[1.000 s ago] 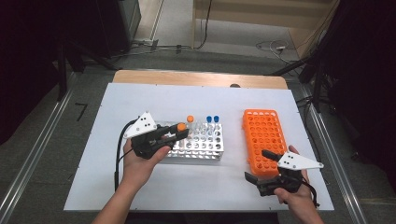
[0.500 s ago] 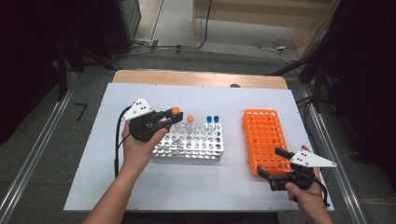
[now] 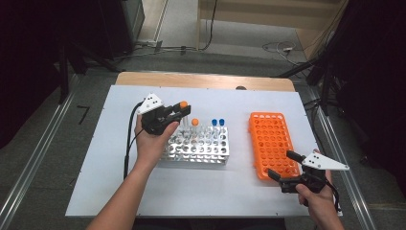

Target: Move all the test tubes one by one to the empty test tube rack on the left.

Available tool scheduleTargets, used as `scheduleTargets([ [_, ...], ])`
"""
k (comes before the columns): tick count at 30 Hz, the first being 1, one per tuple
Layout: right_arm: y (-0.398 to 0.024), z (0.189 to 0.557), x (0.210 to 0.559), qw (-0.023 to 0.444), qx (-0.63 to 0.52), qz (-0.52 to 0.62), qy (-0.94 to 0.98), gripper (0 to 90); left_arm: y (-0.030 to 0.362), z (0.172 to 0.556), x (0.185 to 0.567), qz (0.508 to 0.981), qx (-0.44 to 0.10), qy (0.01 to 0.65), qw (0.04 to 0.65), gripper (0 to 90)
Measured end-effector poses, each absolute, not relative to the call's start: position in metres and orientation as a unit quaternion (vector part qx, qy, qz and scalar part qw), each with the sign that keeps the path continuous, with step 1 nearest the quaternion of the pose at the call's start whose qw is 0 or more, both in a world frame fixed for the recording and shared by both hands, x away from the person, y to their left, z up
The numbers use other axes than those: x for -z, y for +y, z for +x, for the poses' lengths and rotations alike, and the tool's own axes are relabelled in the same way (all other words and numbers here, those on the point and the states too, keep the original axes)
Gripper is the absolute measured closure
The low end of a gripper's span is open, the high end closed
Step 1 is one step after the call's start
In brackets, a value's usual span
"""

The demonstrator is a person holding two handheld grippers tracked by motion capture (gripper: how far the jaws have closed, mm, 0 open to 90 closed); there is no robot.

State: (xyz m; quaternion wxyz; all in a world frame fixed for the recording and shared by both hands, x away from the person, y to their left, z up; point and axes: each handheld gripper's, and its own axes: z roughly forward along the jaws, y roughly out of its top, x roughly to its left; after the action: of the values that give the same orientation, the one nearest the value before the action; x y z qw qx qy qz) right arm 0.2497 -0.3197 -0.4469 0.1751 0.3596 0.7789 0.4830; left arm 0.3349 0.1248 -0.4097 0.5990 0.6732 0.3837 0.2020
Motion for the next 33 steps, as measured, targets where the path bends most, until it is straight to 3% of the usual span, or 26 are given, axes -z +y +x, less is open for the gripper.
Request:
scheduleTargets([
  [33,-0.322,0.252,0.448,0.168,-0.489,0.364,0.775,0.0,0.114,0.337,0.433,0.706,-0.19,0.426,0.533,68.6],
])
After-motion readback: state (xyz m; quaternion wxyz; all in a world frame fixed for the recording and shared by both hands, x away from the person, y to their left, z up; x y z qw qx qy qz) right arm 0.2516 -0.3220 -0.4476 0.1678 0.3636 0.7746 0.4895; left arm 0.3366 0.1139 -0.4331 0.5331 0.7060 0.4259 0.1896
